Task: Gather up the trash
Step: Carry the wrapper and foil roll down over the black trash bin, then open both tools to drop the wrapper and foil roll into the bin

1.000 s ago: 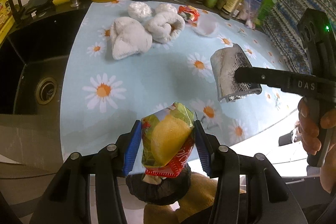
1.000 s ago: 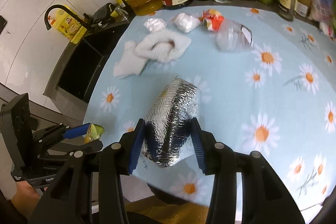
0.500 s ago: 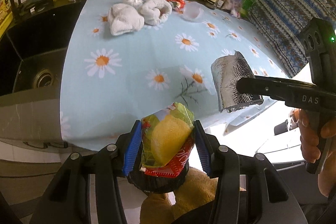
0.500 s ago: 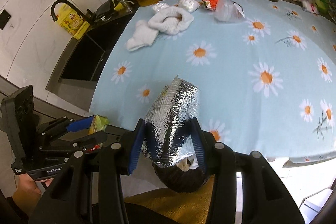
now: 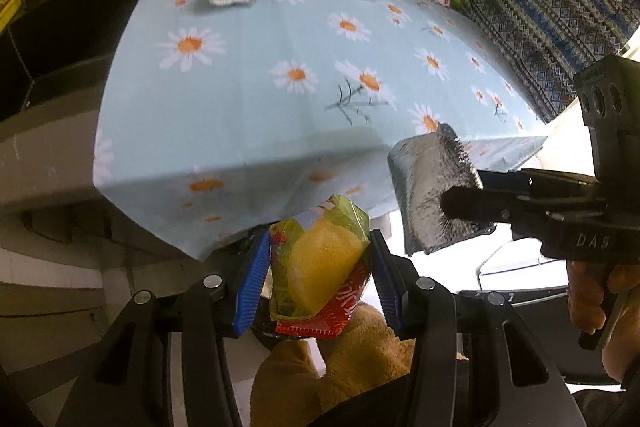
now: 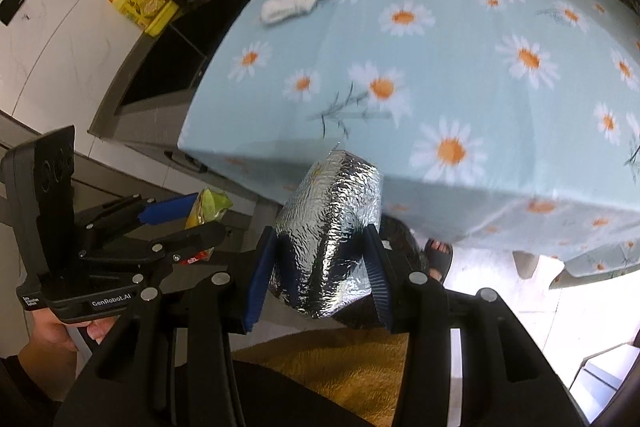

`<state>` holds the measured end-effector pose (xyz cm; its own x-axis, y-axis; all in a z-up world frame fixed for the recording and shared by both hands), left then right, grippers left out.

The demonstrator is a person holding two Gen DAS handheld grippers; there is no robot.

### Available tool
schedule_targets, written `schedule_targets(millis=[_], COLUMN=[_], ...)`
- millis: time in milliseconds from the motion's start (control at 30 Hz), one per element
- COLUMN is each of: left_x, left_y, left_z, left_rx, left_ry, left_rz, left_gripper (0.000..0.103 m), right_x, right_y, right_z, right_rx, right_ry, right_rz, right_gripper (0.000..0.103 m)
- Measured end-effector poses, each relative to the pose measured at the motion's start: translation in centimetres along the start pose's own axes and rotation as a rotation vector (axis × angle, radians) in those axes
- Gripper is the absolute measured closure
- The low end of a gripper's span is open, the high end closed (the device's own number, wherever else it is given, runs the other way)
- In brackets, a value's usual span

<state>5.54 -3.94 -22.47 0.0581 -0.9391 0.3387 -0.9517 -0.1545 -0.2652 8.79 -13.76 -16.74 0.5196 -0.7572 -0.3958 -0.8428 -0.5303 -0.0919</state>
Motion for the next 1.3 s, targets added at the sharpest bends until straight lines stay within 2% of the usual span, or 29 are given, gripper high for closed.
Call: schedule_targets(millis=[500,733,867,933,1000,1200,1300], left_x=[-0.7,-0.8,-1.4,-1.7,-1.9,-2.1,-1.7], left_y=[2.6,3.2,3.4,3.4,3.3,3.0,2.7], left_z=[4.5,6.3,7.1,7.3,7.5,7.3,6.9], left_rx=[-0.128,-0.162,-0.193,-0.202,-0.209,-0.208,-0.198], left_ry=[0.027,0.045,0.020,-0.008,-0.001,-0.008,-0.014], left_rz=[-0.033,-0.058,-0.067,-0.068,-0.084,-0.090,-0.062], left_gripper=[0.055,0.055,0.053,0.048,0.045,0.045,0.045], right_x=[1.3,2.4,2.8,3.0,3.3,4.2,4.2], right_y=[3.5,4.5,4.6,4.7,4.7,4.8,4.6], right_z=[4.6,6.4,7.0,7.2,7.2,6.2,5.6], right_rx=[-0.118,-0.170,-0.190,-0.200,-0.202,-0.186,-0.171], right_ry=[-0.008,-0.008,-0.009,-0.021,-0.029,-0.030,-0.026], right_rz=[0.077,0.108,0.133,0.154,0.175,0.199,0.199], right_gripper=[0.057,0.056,0.052,0.042,0.038,0.038,0.038])
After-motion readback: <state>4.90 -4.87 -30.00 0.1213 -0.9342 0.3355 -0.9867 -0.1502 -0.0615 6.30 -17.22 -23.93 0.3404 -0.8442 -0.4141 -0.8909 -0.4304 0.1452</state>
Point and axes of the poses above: each gripper's, at about its wrist camera, not at the fingertips, and z roughly the way its jaws point, x to its right, y to its underside, the point moved 10 cm from there along z, roughly the way its jaws point, and after that the axes turned 7 degrees about -x, right-handed, at the moved point
